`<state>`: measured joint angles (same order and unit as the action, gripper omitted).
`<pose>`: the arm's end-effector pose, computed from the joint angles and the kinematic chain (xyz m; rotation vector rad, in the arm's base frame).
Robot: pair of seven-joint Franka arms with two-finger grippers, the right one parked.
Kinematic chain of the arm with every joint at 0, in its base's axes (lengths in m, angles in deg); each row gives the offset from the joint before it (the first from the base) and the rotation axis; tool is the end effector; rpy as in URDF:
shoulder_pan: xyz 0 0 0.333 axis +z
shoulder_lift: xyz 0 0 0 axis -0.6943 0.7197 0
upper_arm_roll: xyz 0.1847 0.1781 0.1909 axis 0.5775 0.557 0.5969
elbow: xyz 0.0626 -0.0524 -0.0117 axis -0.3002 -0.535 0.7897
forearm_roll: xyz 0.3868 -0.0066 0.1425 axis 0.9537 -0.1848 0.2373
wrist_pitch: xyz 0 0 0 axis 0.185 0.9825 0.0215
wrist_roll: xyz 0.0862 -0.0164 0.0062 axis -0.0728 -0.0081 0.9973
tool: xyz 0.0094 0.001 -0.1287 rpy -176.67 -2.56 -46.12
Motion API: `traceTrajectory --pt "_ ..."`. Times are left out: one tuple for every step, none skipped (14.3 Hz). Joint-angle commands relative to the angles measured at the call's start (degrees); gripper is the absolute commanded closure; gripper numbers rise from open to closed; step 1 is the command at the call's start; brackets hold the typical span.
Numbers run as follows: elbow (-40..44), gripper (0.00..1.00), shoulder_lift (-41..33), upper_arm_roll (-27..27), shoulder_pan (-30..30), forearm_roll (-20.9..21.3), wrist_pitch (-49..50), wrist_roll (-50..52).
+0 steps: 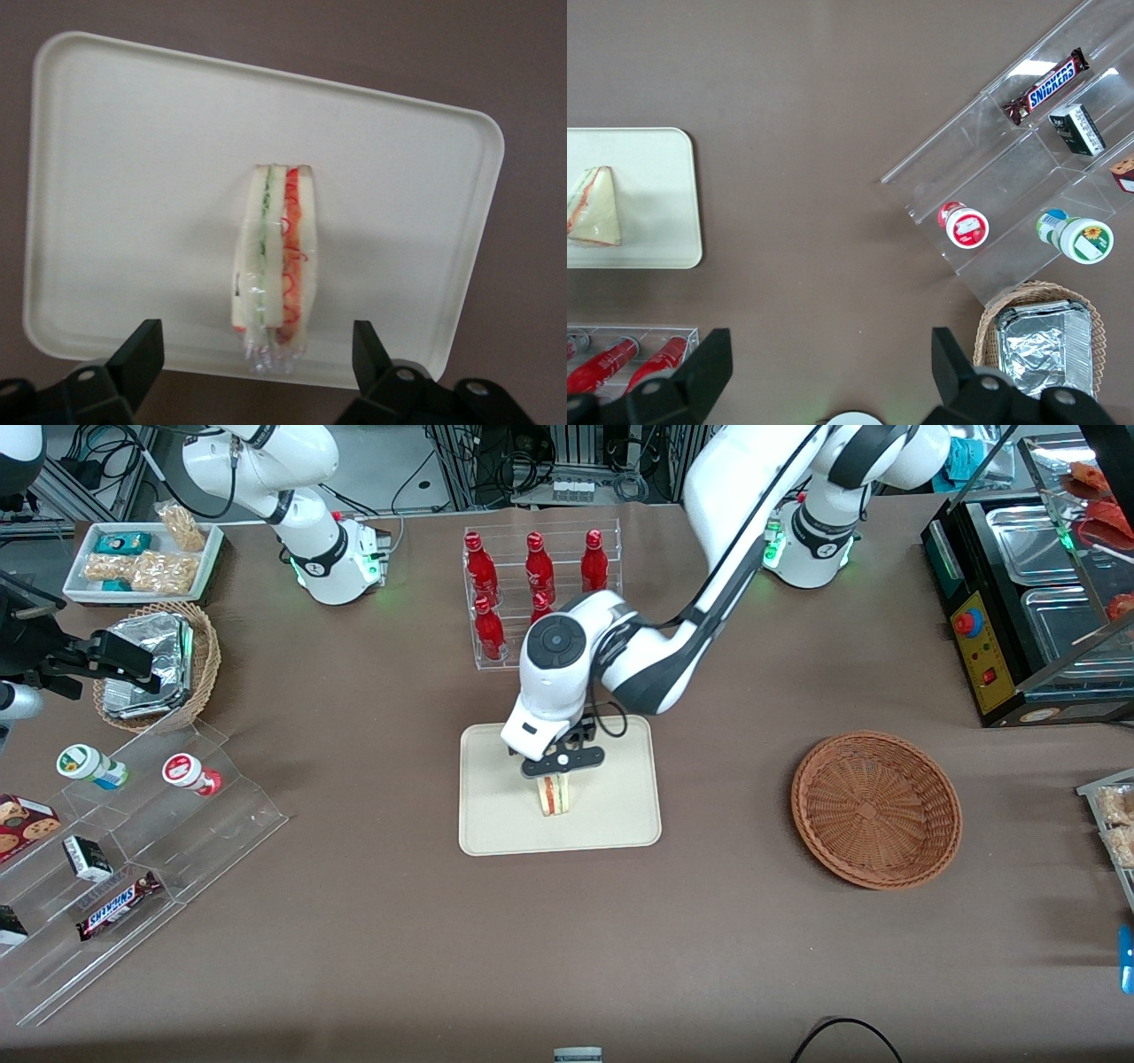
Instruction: Place sandwich from basket to tray
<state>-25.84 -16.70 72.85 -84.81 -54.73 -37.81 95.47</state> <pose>0.5147 -0.5421 0.3111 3.0586 0.3575 -0.0407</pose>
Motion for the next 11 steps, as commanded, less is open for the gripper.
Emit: traceTrajectory --pt "-3.76 0.00 -7.36 -0.06 4.26 0.30 10.55 -0.89" --pt "-6.03 0.00 -10.17 -0.06 6.63 -0.30 13.22 -3.94" --pt "-8.84 0.00 -12.98 -0.14 9.78 -0.57 13.50 -8.67" --pt "-11.48 0.00 -14.92 -0.23 12.16 -0.66 13.59 -12.20" --pt "-14.90 0.00 -17.03 -0.15 13.75 -0.84 13.51 -15.89" --pt "-17.98 0.00 -19.14 -0.14 15.68 -0.84 13.51 -19.40" --pt "-21.14 0.00 -22.03 -0.14 18.66 -0.84 13.68 -24.40" --pt "-23.95 0.00 -25.11 -0.14 21.48 -0.84 14.29 -30.45" --pt "-25.64 0.00 -27.66 -0.14 23.94 -0.84 15.95 -35.82" --pt "-25.83 0.00 -29.77 -0.14 27.45 -0.92 19.19 -41.44" --pt "-25.48 0.00 -31.10 -0.14 30.09 -0.93 21.92 -46.02"
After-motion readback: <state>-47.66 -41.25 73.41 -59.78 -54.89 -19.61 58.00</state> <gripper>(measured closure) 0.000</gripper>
